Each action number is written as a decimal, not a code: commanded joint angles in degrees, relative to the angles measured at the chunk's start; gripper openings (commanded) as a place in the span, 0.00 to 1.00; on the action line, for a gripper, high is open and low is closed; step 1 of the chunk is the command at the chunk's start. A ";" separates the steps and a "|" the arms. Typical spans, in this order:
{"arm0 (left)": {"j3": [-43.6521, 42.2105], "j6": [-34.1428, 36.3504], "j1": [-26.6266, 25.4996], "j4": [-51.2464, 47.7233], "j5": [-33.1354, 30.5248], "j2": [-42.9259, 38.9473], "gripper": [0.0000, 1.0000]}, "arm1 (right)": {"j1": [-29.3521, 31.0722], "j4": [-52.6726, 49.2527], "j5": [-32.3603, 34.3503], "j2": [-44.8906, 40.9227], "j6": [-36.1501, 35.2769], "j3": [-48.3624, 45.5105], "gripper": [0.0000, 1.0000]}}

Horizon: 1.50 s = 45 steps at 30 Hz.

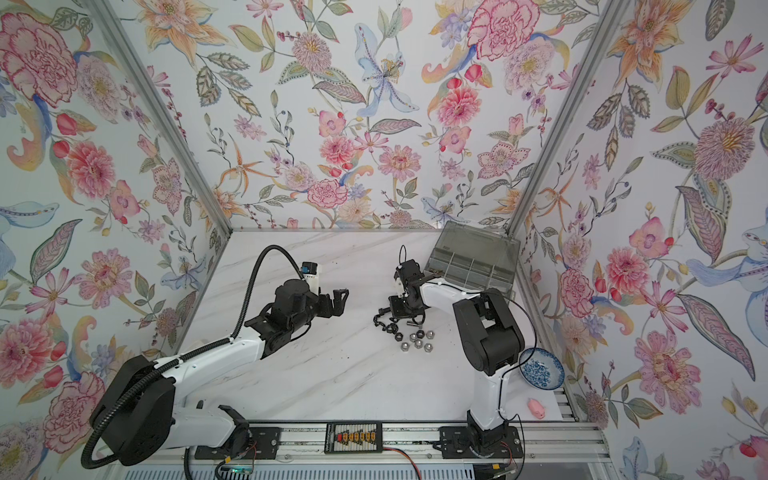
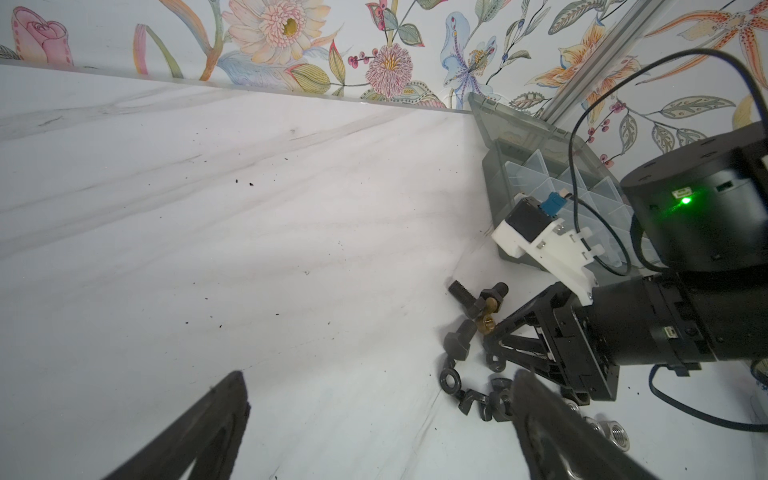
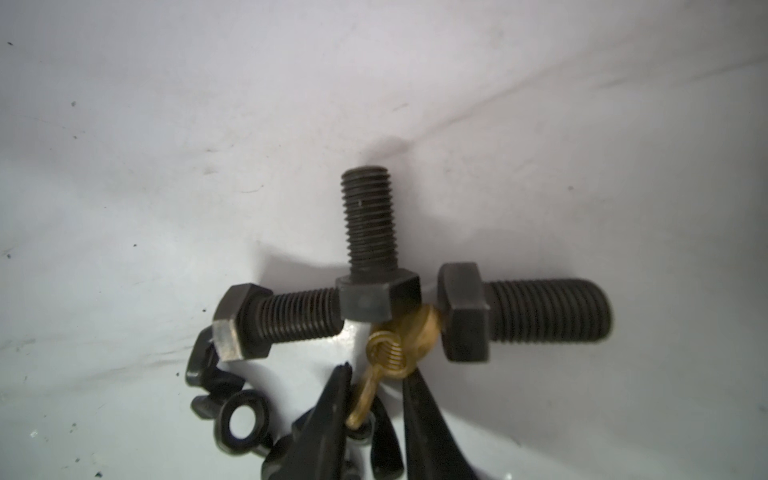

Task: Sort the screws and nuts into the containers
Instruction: 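Lower the right gripper onto the second brass wing nut and grasp it, then lift the brass wing nut with the right gripper over the box compartment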

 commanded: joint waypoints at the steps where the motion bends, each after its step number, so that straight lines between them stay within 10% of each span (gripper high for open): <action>1: -0.64 0.16 -0.66 0.00 -0.48 0.44 0.99 | 0.31 -3.02 1.76 -1.14 -0.70 0.02 0.23; 45: -0.69 -0.01 -0.64 0.24 0.09 0.89 0.99 | -1.40 -3.37 3.41 -3.76 -4.35 0.34 0.00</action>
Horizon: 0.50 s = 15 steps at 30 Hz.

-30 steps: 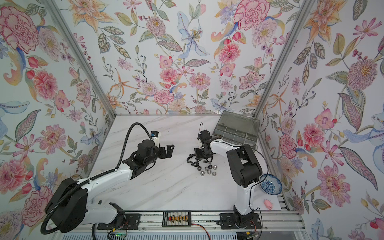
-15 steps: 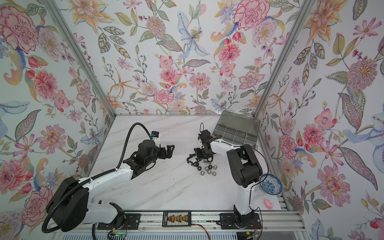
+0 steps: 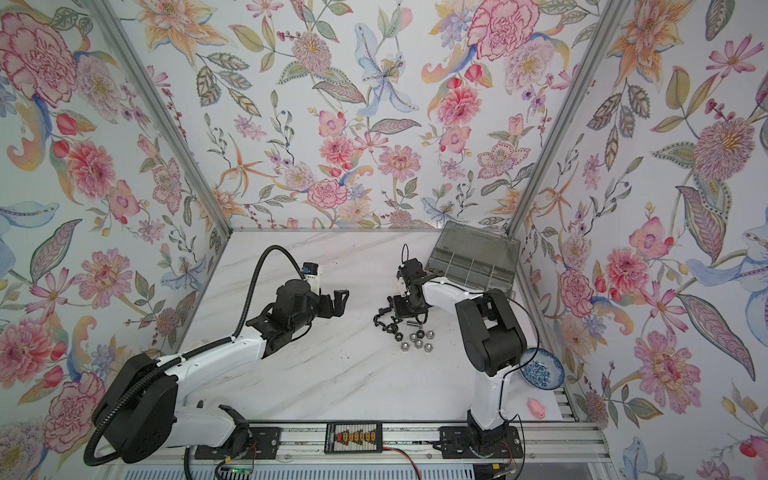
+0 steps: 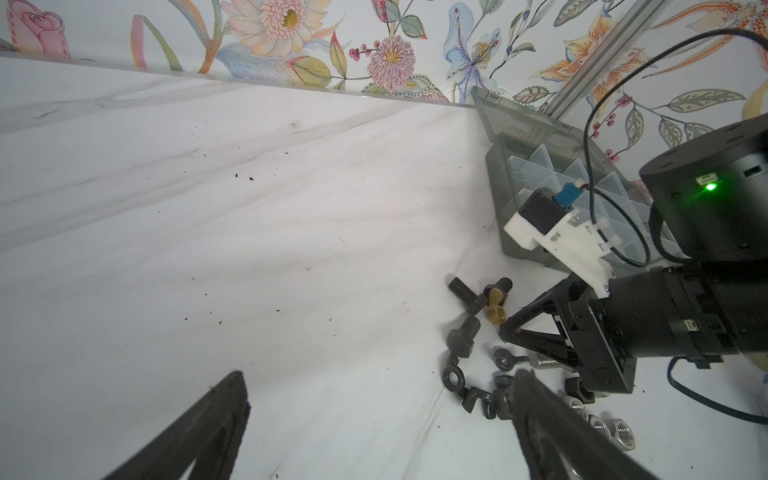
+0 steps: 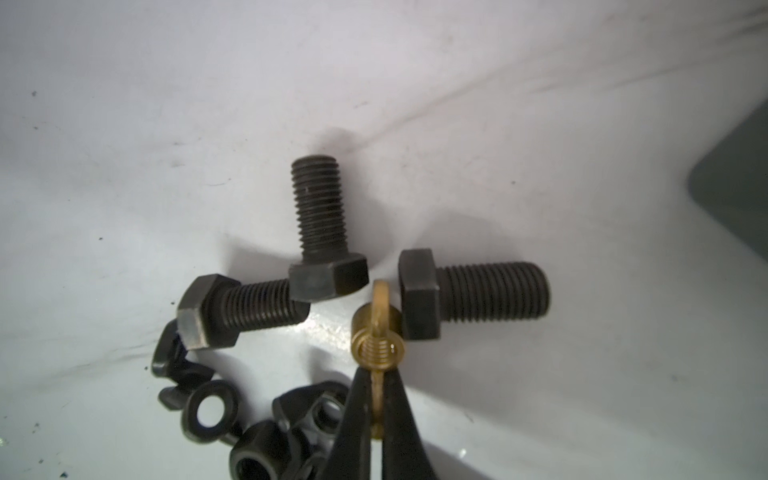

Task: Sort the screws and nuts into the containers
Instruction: 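Lift the brass wing nut with the right gripper over the box compartment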

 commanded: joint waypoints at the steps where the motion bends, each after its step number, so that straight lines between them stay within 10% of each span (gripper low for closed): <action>1: -0.81 0.00 -0.64 0.24 0.04 0.05 0.99 | -0.36 -1.63 1.43 -2.97 -1.77 -0.03 0.00; 15: -1.54 -0.14 -0.65 0.93 0.23 -0.80 1.00 | -9.85 -1.63 -2.06 -9.52 -4.06 2.07 0.00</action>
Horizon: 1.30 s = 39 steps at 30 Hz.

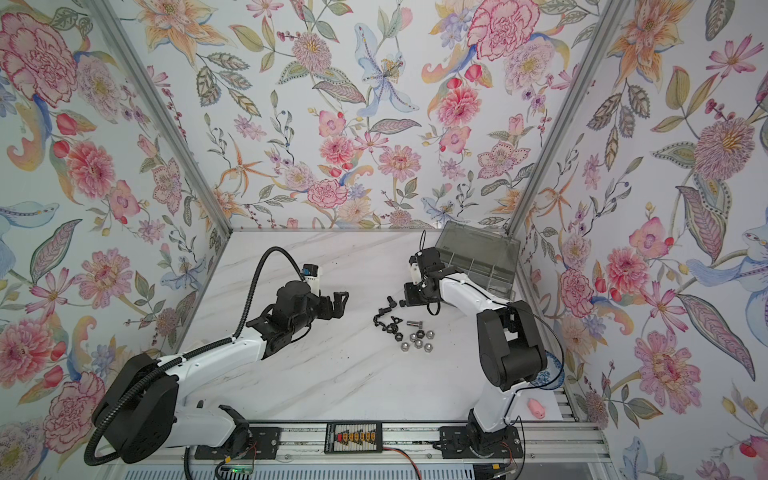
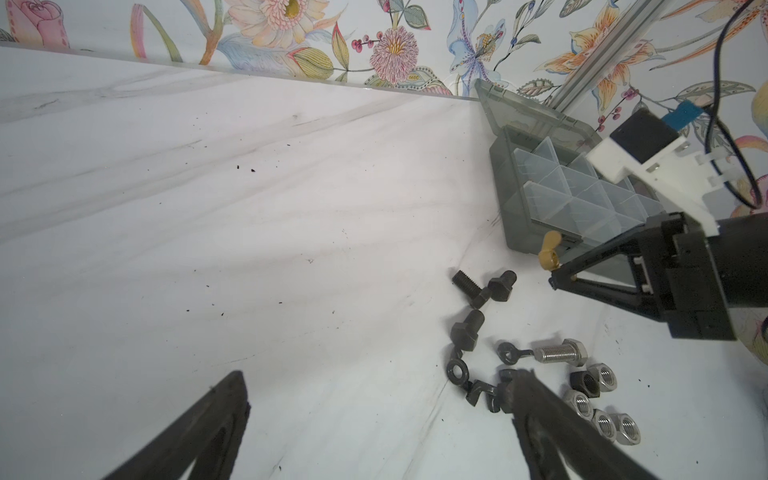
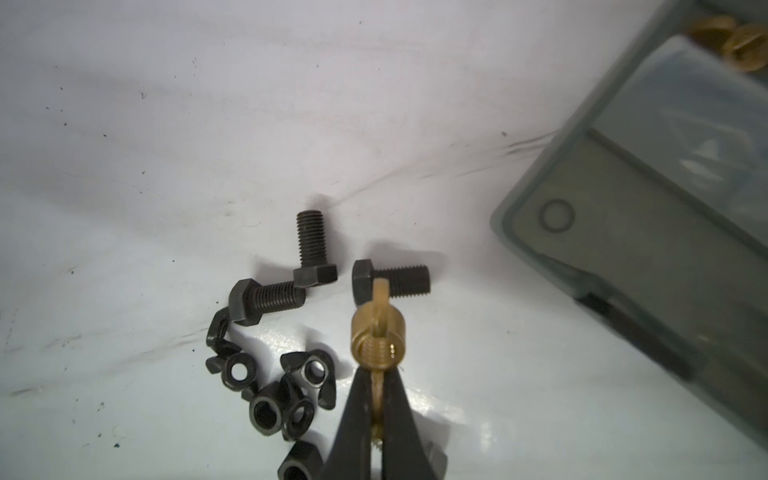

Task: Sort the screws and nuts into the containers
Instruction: 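Lift the brass wing nut with the right gripper over the box compartment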

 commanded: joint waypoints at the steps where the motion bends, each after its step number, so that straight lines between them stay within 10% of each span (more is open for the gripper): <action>1: -0.63 -0.18 -0.64 1.02 0.40 -0.74 0.99 | -3.70 -0.99 -0.70 -1.19 -1.64 2.47 0.00; 31: 1.98 -1.69 -0.64 3.87 4.09 2.59 0.99 | -13.67 -1.96 1.01 19.58 -2.61 24.35 0.00; 39: 2.88 -1.82 -0.62 3.45 4.56 3.41 0.99 | -13.49 -2.44 0.95 20.69 -2.41 24.54 0.15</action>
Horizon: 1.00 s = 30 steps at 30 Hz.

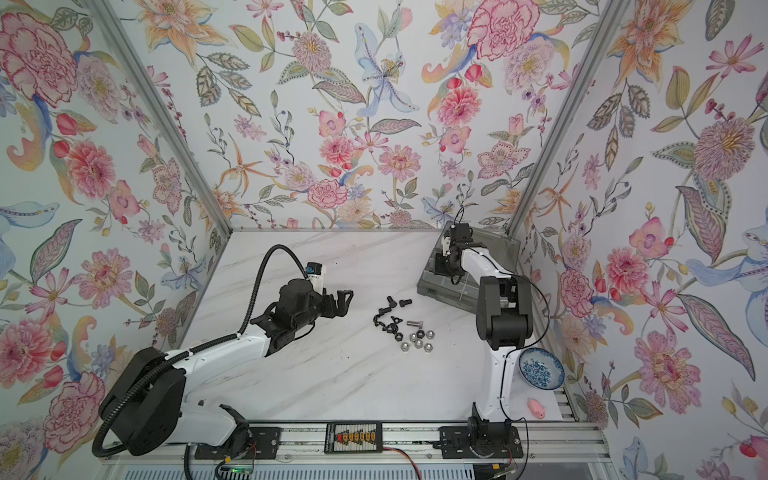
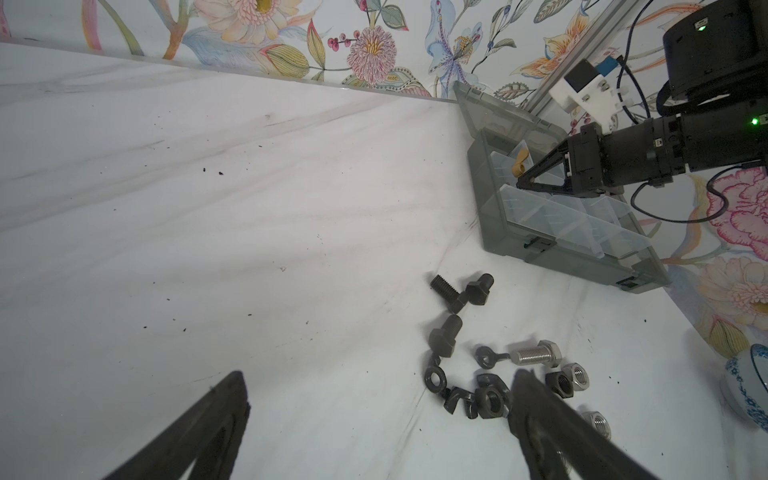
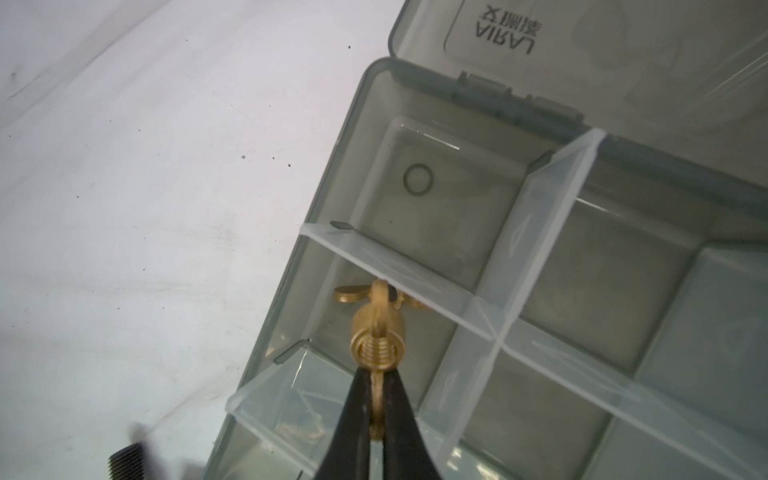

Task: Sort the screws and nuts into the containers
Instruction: 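Lift the brass wing nut with the right gripper over the box compartment, then open the right gripper to drop the wing nut and return to the pile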

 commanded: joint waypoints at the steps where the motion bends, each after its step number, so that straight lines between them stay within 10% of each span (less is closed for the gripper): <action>1: 1.34 -0.83 -0.55 0.64 1.31 0.64 0.99 | 0.04 -1.11 0.34 0.43 -0.61 1.41 0.21; 30: 0.40 -2.67 -0.66 3.91 4.08 2.33 0.99 | 5.67 -1.55 -7.67 -37.12 4.35 -29.46 0.55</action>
